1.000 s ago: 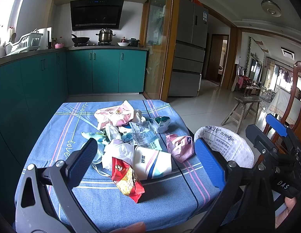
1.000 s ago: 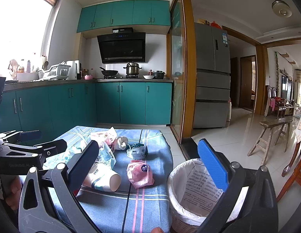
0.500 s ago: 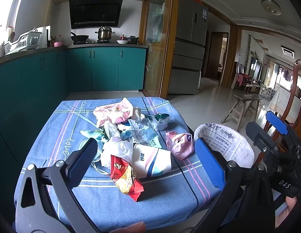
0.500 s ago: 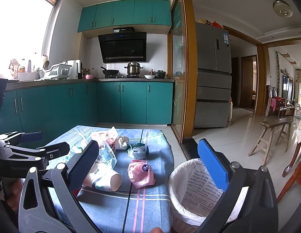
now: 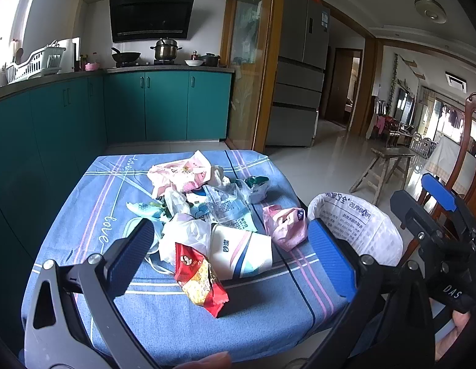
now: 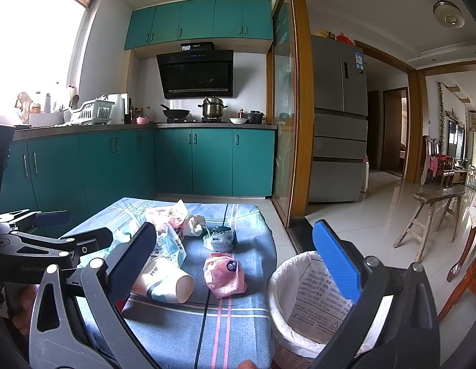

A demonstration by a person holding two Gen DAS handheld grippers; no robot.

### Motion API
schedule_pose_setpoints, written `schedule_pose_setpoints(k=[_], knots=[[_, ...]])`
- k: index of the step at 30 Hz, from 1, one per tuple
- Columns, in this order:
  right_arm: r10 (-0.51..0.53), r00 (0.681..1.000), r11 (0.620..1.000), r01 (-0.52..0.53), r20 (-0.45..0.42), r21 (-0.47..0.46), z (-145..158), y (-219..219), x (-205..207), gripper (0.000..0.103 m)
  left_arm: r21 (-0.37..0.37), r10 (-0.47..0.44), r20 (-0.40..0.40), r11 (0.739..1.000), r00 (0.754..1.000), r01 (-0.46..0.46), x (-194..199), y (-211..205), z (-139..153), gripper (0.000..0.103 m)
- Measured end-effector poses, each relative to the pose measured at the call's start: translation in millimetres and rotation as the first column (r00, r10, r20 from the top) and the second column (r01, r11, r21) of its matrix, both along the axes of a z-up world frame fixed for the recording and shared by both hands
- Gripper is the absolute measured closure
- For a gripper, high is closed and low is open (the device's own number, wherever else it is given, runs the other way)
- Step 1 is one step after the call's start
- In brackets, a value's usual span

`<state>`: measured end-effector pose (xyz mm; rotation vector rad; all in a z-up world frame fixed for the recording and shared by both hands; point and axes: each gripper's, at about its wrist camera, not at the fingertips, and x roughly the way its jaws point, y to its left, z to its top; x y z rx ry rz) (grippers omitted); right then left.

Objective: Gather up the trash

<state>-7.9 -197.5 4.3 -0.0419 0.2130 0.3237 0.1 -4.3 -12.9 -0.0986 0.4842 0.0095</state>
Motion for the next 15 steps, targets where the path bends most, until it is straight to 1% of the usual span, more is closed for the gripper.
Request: schedule_pose_setpoints(k=[15], knots=[[-0.005, 1.0, 1.0, 0.005, -0.008, 0.003, -3.4, -4.0, 2.9, 0.003, -0.003, 0.006, -0.035, 1.0, 0.999, -0.006, 4.6, 2.3, -5.1, 0.003]])
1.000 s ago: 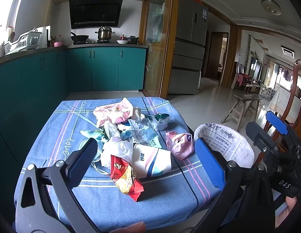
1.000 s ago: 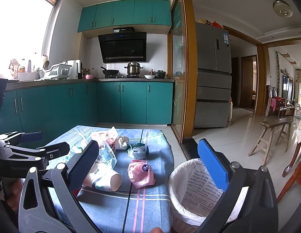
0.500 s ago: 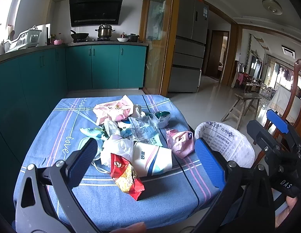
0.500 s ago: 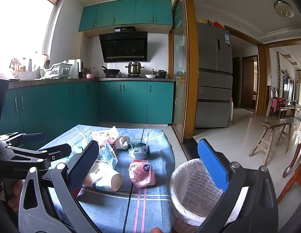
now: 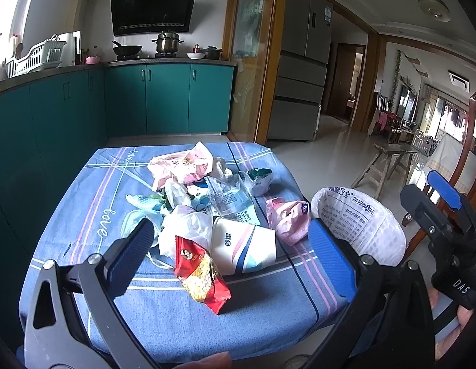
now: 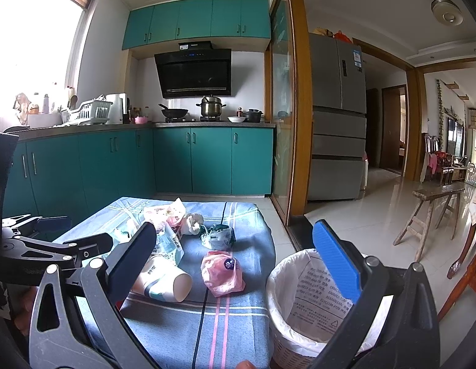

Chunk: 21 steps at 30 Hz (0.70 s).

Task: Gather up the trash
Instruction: 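Grasp the red snack wrapper with the left tool while the right tool grasps the pink bag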

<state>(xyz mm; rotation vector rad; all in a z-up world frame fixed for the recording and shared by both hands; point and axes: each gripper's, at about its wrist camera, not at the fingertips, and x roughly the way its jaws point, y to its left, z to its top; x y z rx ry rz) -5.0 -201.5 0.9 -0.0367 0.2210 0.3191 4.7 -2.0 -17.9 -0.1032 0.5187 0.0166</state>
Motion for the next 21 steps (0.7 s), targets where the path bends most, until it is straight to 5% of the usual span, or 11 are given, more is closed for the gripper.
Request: schedule_pose_setpoints(k=[12, 21], knots=[[0.042, 0.997, 0.998, -0.045, -0.062, -0.038, 3, 6, 29, 0.003, 0.08, 0.075, -0.048, 0.994, 0.996, -0.071, 33, 33, 12, 0.003], [0.178, 0.971, 0.983, -0.184, -0.159, -0.022, 25, 43, 124, 0.003, 0.064, 0.161, -0.147, 0.986, 0.976, -0.153, 114, 99, 44, 0.003]])
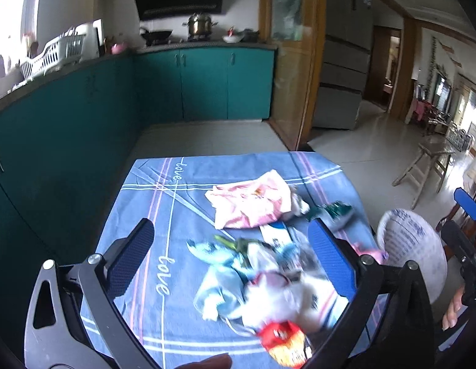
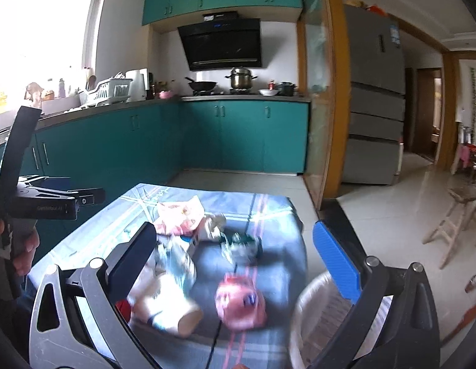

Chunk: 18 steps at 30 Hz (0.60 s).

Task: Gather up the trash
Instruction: 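Grasp the red snack wrapper with the left tool while the right tool grasps the pink bag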

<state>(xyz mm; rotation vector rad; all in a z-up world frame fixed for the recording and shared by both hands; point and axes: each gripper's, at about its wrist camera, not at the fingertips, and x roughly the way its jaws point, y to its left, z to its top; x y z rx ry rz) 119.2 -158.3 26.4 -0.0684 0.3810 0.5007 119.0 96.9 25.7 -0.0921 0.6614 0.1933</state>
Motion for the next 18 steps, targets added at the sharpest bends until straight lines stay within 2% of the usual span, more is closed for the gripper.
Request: schedule_pose_setpoints(k=[3, 5, 7, 9, 11, 14, 18], knots=[[0.059, 0.997, 0.997, -0.056, -0.053, 0.061, -8, 0, 21, 0.003, -0.09, -0.019, -0.052, 0.996, 0.998, 0.014, 9, 18, -10, 0.003], [0.13, 0.987, 0.987, -0.121, -0.089, 0.104, -25, -3, 25, 0.003, -0.204, -0.083, -0.07, 0.977, 0.994, 0.068, 9, 28, -25, 0.003], [0.177, 0.975, 0.983, -0.169, -0.137, 0.067, -45, 0, 28, 0.003, -0.279, -0.171, -0.092, 0.95, 0.981, 0.14, 9, 30, -41, 0.003], [0.179, 0.969, 0.983, -0.183, -0.168, -0.011, -62, 4, 29, 0.003, -0.293, -0.241, -0.115, 0.935, 0.964, 0.199, 8, 23, -53, 0.003], [0.151, 0.971, 0.985, -0.163, -0.188, -0.05, -71, 5, 31, 0.003, -0.295, -0.38, -0.127, 0.897, 0.916, 0.331, 3, 6, -59, 0.003], [0.145, 0.964, 0.987, -0.156, -0.224, -0.03, -79, -2, 36, 0.003, -0.262, -0.533, -0.15, 0.834, 0.833, 0.486, -13, -25, -66, 0.003], [0.154, 0.954, 0.986, -0.166, -0.257, -0.028, -85, -2, 40, 0.003, -0.224, -0.59, -0.226, 0.806, 0.775, 0.548, -38, -62, -95, 0.003]])
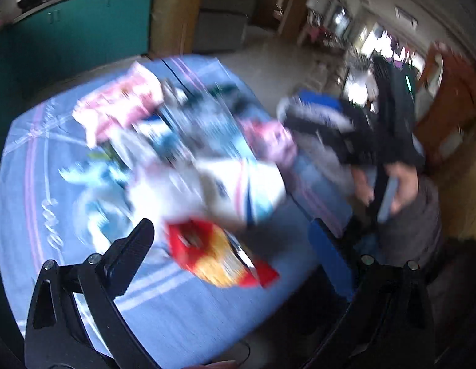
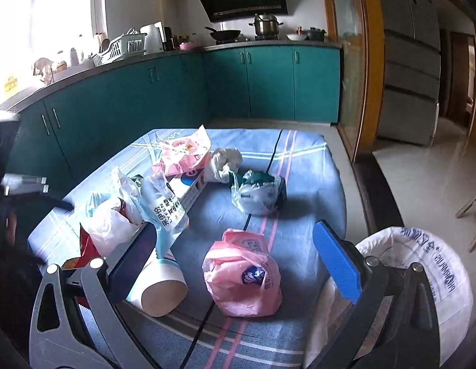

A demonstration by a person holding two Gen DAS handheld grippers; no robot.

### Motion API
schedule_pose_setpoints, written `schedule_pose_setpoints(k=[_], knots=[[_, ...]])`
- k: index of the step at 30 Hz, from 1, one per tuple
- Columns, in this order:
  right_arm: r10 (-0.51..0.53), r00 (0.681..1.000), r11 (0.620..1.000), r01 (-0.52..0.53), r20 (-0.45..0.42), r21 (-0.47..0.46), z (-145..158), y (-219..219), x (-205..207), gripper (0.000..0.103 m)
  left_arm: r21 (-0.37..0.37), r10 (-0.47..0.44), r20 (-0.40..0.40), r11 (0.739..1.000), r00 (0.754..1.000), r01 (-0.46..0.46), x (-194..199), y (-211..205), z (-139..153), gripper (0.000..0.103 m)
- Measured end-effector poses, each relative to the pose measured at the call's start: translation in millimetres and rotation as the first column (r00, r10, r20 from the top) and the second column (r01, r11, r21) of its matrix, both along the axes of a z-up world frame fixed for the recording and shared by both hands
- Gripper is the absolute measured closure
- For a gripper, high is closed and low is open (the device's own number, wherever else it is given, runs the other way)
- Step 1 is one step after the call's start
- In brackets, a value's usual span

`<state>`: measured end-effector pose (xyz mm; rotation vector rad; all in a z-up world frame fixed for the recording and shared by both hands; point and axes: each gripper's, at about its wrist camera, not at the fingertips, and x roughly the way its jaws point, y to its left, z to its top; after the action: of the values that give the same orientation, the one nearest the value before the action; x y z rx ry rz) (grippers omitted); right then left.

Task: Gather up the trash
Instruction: 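Grasp the red snack wrapper with the left tool while the right tool grasps the pink bag, then carry the pink bag and red wrapper to the bin and release both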

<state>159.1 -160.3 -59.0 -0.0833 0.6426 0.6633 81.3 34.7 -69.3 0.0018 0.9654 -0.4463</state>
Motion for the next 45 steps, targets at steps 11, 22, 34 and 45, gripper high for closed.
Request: schedule_pose_setpoints(k=[11, 22, 34, 45], knots=[[0.007, 0.999, 0.997, -0.012, -0.05, -0.082, -23, 13, 6, 0.003, -0.018, 0.135, -0.146, 0.99, 0.98, -0.139, -3, 15, -40, 0.042], [0.003, 0.991, 0.995, -0.015, -0.131, -0.096, -42, 13, 16, 0.042, -0.037, 0.144, -0.071, 0.988, 0.987, -0.147, -20, 12, -32, 0.086], [-0.014, 0.997, 1.0, 0.015, -0.076, 0.01, -19, -8, 9, 0.047, 0.11, 0.252, 0.08, 0.96, 0.965, -0.259, -38, 3, -5, 0.092], [-0.204, 0.978, 0.974, 0.198, 0.045, 0.111, 16, -71, 5, 0.047, 0.136, 0.218, 0.212, 0.959, 0.953, -0.25, -35, -25, 36, 0.092]])
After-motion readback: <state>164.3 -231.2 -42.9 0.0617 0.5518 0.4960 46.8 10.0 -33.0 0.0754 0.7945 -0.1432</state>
